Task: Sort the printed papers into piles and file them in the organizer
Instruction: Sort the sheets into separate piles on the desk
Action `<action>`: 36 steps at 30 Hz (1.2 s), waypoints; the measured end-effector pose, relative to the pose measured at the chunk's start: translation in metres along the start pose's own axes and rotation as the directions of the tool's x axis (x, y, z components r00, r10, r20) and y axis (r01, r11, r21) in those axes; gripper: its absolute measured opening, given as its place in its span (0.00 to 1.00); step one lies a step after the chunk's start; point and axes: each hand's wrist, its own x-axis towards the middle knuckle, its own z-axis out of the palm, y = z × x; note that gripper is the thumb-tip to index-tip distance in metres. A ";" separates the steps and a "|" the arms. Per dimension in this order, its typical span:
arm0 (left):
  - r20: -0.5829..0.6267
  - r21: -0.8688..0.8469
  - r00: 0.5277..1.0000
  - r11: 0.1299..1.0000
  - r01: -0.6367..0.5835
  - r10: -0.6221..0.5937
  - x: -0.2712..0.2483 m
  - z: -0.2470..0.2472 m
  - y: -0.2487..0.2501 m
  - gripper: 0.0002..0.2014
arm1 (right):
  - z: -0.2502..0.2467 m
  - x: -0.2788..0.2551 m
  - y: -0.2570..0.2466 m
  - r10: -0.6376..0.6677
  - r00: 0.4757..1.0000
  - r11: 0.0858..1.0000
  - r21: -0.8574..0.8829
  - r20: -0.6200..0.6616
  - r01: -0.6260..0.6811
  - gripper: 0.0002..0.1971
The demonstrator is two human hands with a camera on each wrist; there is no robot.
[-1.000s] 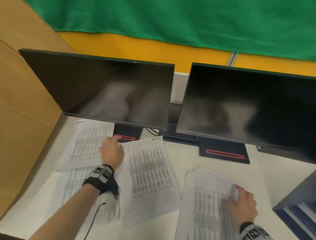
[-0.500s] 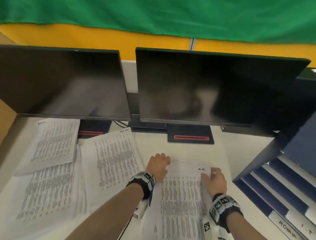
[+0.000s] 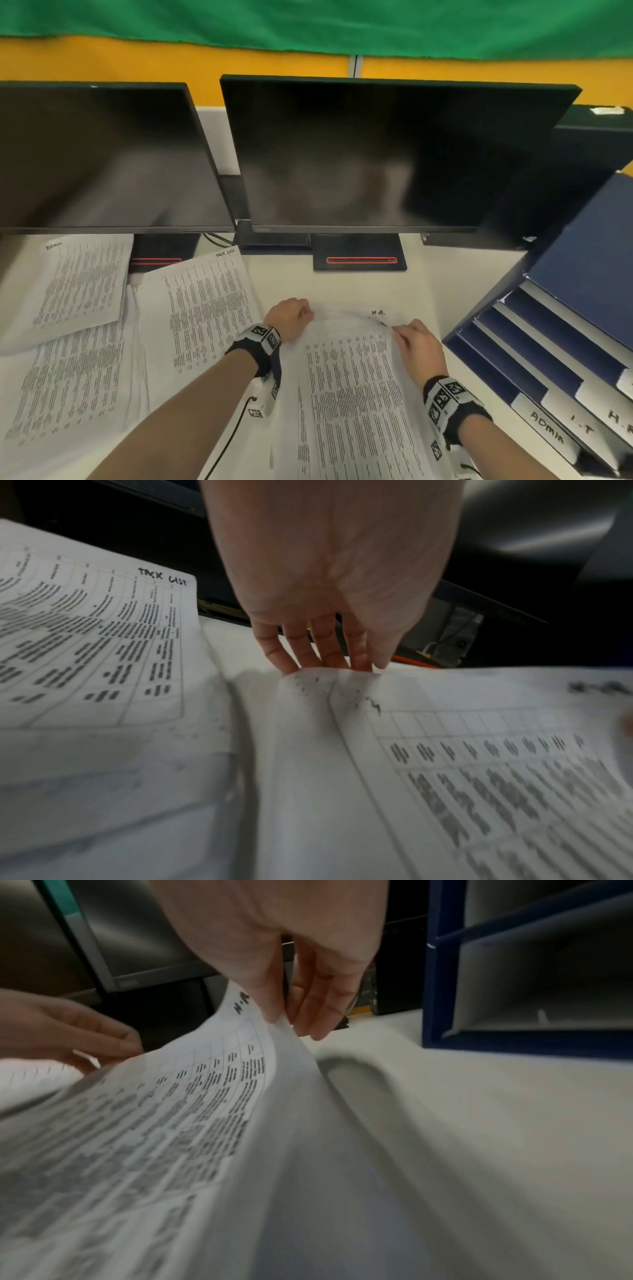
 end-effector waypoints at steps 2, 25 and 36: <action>0.026 -0.055 1.000 0.998 0.015 -0.014 0.004 -0.003 0.002 0.09 | -0.001 -0.006 0.003 -0.020 0.999 0.998 0.060 -0.037 0.022 0.10; 0.085 0.115 0.973 0.968 -0.223 0.214 0.006 0.002 0.049 0.09 | 0.001 -0.016 0.010 -0.026 0.997 0.982 0.187 0.071 0.012 0.07; 0.140 0.006 0.968 0.978 -0.210 0.207 0.005 -0.009 0.042 0.14 | -0.005 -0.007 0.000 0.152 0.985 0.905 0.389 0.077 -0.170 0.07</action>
